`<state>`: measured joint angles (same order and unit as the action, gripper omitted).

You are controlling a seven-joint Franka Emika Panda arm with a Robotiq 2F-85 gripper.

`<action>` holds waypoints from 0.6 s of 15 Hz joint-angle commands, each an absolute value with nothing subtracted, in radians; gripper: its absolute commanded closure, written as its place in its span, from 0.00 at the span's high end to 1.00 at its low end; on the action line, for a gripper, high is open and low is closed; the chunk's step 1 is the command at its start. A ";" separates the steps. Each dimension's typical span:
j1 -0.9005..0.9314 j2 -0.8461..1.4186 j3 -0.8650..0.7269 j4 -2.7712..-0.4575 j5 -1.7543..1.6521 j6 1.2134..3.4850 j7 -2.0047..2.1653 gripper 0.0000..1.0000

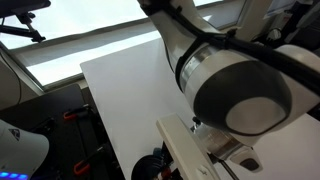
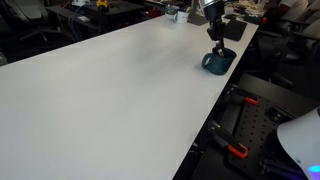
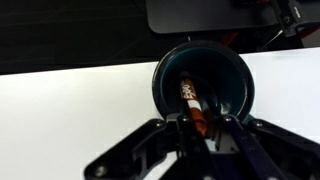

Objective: Take the marker out of the mug and place it to the left of the mug

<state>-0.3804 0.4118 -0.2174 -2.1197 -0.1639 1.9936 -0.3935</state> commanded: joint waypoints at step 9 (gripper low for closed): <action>-0.368 0.375 -0.198 -2.125 -0.150 2.027 -0.431 0.05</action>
<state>-0.3786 0.4070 -0.2089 -2.1177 -0.1639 2.0102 -0.4077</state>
